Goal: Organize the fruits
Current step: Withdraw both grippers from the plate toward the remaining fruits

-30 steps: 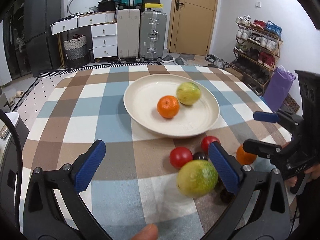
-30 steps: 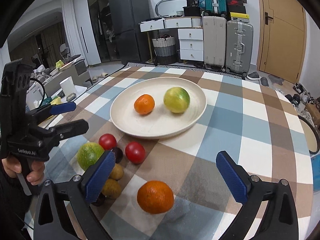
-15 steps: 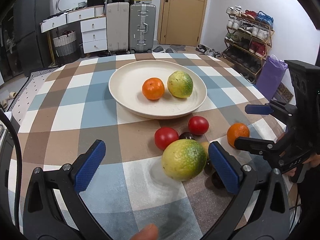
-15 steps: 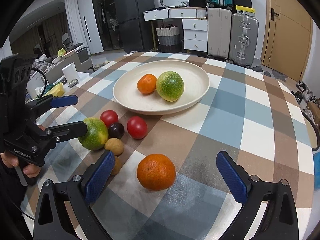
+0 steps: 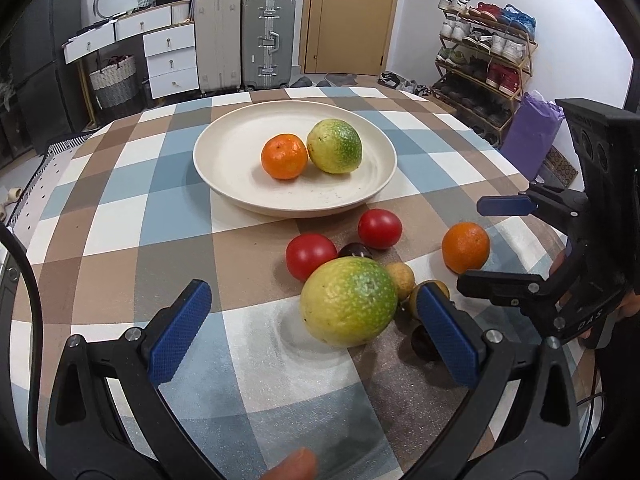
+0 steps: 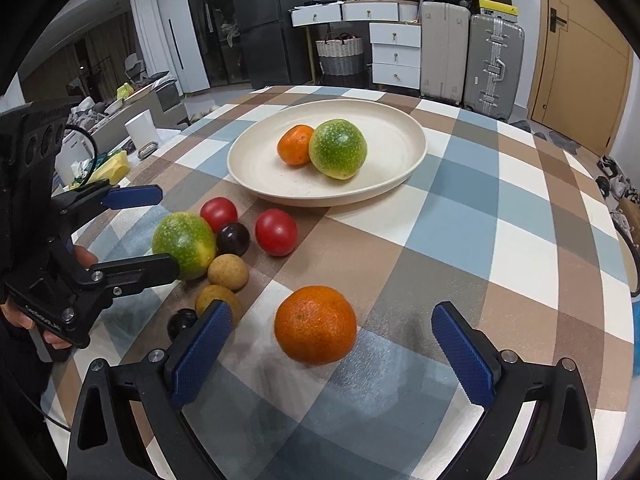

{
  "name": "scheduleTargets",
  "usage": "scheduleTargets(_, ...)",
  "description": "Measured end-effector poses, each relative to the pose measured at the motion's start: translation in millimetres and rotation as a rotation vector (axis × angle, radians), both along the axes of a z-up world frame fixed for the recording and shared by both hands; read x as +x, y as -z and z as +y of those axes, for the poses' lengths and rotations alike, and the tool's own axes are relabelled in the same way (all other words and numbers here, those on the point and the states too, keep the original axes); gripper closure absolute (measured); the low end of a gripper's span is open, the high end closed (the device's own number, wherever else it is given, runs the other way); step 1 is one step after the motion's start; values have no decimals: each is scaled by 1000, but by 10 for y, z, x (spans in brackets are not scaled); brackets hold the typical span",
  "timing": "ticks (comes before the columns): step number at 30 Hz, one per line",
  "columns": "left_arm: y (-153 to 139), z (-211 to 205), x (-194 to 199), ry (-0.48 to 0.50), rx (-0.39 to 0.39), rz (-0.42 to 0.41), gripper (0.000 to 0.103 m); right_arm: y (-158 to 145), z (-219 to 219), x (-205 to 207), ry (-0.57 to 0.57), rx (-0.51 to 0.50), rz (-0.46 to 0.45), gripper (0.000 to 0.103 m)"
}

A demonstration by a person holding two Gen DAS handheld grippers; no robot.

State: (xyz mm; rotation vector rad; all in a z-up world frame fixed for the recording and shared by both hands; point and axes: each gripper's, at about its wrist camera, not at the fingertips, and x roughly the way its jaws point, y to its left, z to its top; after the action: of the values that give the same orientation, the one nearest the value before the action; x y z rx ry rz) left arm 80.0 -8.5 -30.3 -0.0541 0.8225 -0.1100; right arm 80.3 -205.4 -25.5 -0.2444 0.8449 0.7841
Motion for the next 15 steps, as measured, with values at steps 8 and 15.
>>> scheduleTargets(8, 42, 15, 29, 2, -11, 18, 0, 8, 49, -74, -22, -21, 1, 5)
scheduleTargets(15, 72, 6, 41, 8, -17, 26, 0, 38, 48, -67, -26, -42, 7, 19)
